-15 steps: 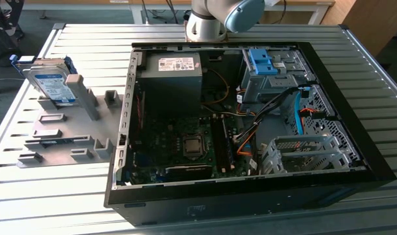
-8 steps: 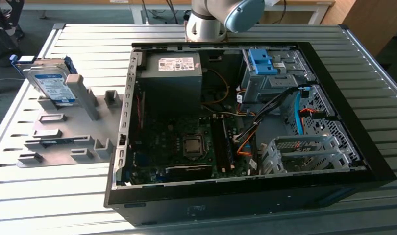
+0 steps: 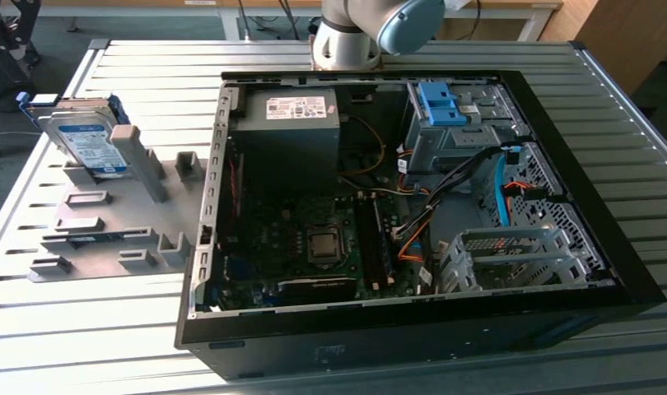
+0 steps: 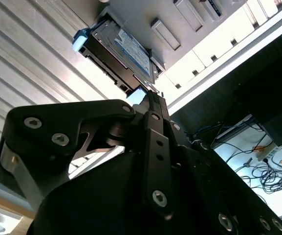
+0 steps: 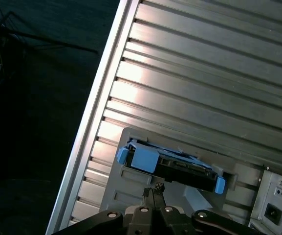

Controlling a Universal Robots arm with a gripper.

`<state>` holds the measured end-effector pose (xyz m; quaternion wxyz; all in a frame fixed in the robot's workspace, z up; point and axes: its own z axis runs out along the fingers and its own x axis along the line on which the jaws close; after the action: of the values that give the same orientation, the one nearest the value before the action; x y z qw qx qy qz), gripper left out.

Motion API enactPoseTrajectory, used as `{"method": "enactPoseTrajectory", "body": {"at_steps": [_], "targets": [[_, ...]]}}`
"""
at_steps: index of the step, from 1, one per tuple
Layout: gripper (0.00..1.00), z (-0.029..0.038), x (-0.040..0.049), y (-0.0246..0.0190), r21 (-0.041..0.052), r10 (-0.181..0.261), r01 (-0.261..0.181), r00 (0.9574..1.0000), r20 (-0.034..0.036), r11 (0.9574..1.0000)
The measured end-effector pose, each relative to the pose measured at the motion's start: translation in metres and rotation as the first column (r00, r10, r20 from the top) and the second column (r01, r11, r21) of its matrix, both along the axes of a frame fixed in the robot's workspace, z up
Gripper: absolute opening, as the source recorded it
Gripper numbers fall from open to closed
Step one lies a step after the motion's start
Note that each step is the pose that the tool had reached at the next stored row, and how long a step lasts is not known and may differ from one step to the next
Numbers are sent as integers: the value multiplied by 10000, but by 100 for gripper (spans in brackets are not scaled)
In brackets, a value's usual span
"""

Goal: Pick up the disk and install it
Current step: 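Pick up the disk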

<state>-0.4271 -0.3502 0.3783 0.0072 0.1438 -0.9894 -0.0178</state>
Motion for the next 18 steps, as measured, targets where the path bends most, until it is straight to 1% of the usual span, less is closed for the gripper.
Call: {"method": "enactPoseTrajectory", "body": {"at_steps": [7, 12, 15, 18], "targets": [[11, 0, 0, 0, 0, 435, -435, 9991, 1, 9991], [11, 0, 0, 0, 0, 830, -830, 9966, 1, 9966], [11, 0, 0, 0, 0, 1190, -1190, 9929, 2, 9929], [11, 0, 0, 0, 1, 1643, -1643, 9864, 2, 9864]]}}
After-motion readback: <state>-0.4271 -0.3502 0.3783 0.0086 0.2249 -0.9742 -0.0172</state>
